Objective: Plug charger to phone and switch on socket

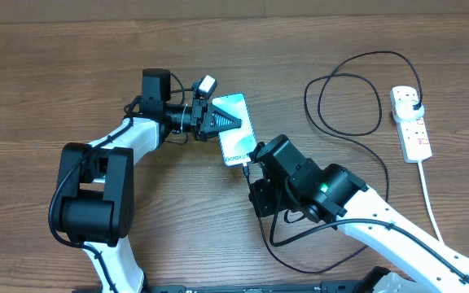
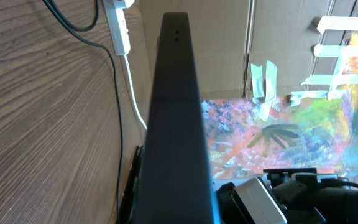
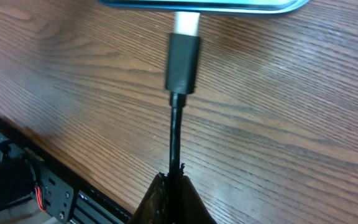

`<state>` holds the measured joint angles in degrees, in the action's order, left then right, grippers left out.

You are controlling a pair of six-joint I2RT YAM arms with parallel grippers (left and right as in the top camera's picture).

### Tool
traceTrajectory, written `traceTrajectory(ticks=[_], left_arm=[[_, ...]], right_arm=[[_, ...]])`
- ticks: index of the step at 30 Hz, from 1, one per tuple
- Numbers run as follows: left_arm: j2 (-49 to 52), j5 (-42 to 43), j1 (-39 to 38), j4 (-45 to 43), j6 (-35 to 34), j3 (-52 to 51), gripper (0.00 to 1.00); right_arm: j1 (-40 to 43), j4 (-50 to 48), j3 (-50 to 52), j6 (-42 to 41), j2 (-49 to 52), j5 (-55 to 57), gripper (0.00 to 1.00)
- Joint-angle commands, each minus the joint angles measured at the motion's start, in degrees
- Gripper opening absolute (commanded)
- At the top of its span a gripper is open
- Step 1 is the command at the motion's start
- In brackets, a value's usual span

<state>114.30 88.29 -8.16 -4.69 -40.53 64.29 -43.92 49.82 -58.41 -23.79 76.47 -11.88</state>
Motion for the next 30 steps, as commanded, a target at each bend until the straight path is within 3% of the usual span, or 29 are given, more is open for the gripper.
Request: traceTrajectory(ticks=[1, 22, 30], left_arm=[[-0.22, 2.38, 0.15, -0.04, -1.66, 1.05, 0.04], [-0.22, 2.32, 0.31, -0.24, -4.94, 1.05, 0.04], [-0.22, 2.36, 0.28, -0.26, -1.88, 1.05, 0.04]], right_arm=[[1.09, -0.50, -0.04, 0.04, 0.15, -0.76, 0.04], [0.87, -0.52, -0.04, 0.22, 0.17, -3.69, 0.04], [0.87, -1.38, -0.04, 1.33, 0.15, -3.43, 0.04]])
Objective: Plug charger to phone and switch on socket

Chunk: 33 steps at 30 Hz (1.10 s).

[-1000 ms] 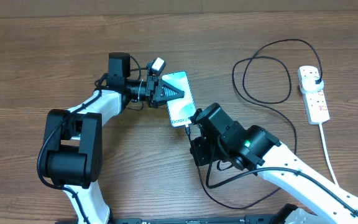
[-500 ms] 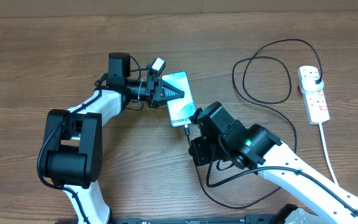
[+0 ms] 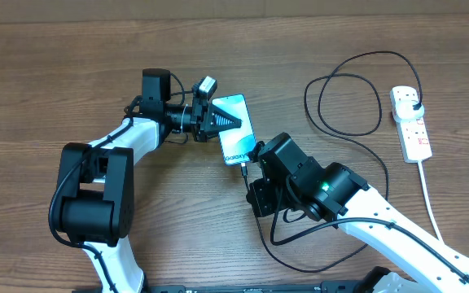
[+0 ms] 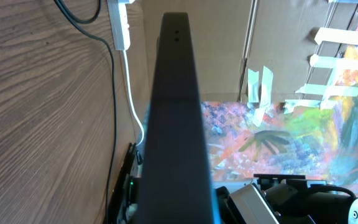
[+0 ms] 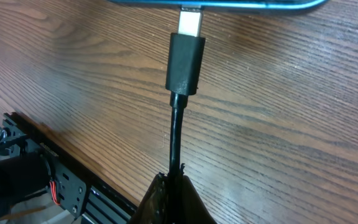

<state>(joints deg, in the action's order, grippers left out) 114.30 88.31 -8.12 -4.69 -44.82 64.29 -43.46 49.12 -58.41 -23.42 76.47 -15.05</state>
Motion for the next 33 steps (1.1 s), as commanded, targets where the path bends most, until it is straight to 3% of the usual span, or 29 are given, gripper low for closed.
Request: traceTrajectory(ticks=[1, 33], left_arm=[[-0.22, 2.36, 0.24, -0.24, 3.17, 1.05, 0.04], [-0.22, 2.36, 0.26, -0.11, 6.67, 1.05, 0.04]], right_arm=[[0.42, -0.70, -0.04, 0.96, 0.15, -0.26, 0.04], [0.42, -3.48, -0.04, 1.16, 0.15, 4.76, 0.04]])
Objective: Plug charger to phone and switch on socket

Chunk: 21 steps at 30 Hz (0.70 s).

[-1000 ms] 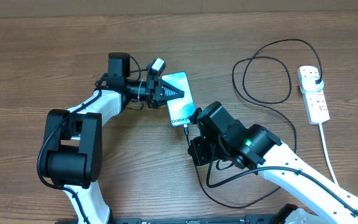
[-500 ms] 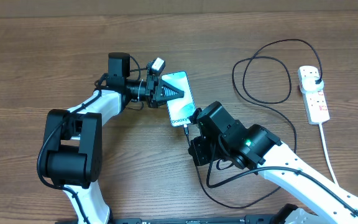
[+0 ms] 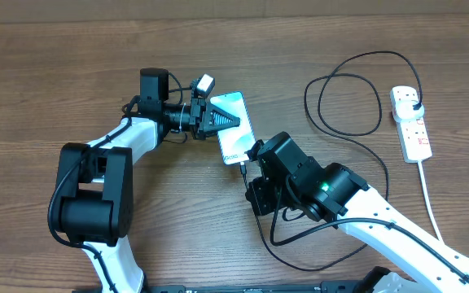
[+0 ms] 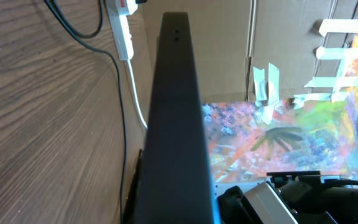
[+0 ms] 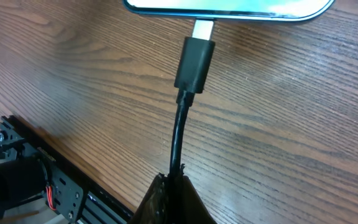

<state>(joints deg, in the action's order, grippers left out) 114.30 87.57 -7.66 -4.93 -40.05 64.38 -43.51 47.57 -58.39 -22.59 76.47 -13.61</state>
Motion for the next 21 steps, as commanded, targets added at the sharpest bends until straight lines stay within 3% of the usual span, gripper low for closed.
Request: traceTrajectory(ticks=[1, 21], left_arm=[[-0.22, 3.10, -0.20, 0.20, 1.90, 0.96, 0.04], [-0.22, 3.02, 1.99, -0.02, -1.31, 0.96, 0.04]], right_arm=[[0.46, -2.14, -0.07, 0.33, 0.15, 3.32, 0.04], [0.46, 0.02, -0.07, 0.31, 0.17, 3.21, 0.04]])
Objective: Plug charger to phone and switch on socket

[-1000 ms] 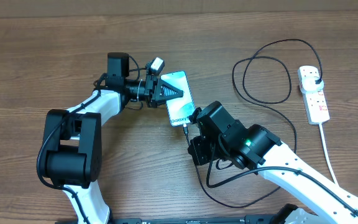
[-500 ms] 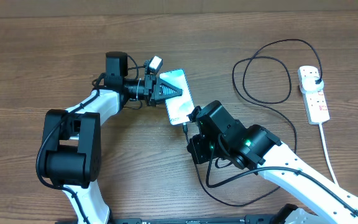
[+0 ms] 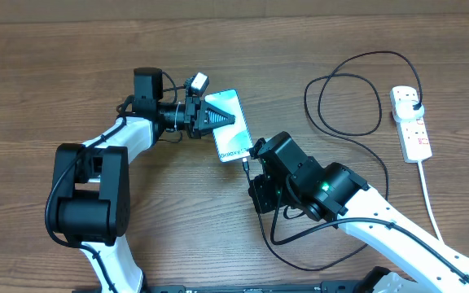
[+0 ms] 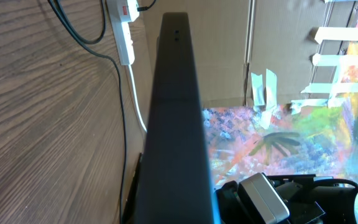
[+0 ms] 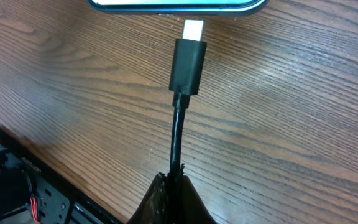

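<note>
The phone [image 3: 229, 124], screen lit, is held at its left edge by my left gripper [image 3: 210, 119], which is shut on it. In the left wrist view the phone [image 4: 176, 112] shows edge-on as a dark bar. My right gripper [image 5: 174, 180] is shut on the black charger cable [image 5: 177, 140] just behind its plug [image 5: 187, 58]. The plug's metal tip [image 5: 193, 28] points at the phone's bottom edge [image 5: 173, 5], with a small gap between them. The white socket strip [image 3: 412, 122] lies at the far right with the charger plugged into its far end.
The black cable [image 3: 348, 94] loops over the table between the phone and the strip, and more slack curls under my right arm [image 3: 332, 195]. The strip's white lead [image 3: 431, 207] runs toward the front edge. The strip [image 4: 122, 28] also shows in the left wrist view.
The phone and my left gripper have shifted a little to the left. The plug's tip, which met the phone's bottom edge, now stands off it with a small gap, and the cable is straighter.
At the oldest moment the plug's tip was at the phone's bottom edge, and still so a second later. Then the cable was bent with the tip still against the edge. Now the tip is clear of the phone. Both grippers kept their holds throughout.
</note>
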`<state>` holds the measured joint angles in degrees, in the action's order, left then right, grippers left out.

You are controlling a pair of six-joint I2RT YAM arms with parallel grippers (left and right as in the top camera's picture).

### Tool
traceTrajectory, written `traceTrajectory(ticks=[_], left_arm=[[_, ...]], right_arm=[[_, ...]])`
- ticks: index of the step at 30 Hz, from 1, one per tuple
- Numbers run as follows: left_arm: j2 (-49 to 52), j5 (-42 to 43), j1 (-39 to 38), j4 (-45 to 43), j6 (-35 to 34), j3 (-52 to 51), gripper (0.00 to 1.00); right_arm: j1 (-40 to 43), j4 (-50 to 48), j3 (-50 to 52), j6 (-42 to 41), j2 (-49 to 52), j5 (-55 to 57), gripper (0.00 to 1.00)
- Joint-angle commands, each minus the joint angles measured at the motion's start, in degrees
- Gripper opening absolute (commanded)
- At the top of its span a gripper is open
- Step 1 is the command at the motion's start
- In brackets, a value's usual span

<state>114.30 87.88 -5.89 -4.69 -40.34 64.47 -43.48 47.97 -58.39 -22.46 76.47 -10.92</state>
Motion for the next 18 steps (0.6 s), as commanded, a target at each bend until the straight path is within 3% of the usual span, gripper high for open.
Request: traceTrajectory(ticks=[1, 8, 18], left_arm=[[-0.22, 2.71, 0.20, -0.26, -1.03, 0.87, 0.04], [-0.22, -0.33, 0.13, -0.26, -1.05, 0.87, 0.04], [-0.22, 2.01, -0.02, -0.31, -3.39, 0.87, 0.04]], right_arm=[[0.44, -0.35, -0.07, 0.17, 0.17, 0.46, 0.04], [0.44, -0.28, -0.07, 1.95, 0.17, -4.17, 0.04], [0.44, -1.01, -0.07, 1.92, 0.17, -4.13, 0.04]])
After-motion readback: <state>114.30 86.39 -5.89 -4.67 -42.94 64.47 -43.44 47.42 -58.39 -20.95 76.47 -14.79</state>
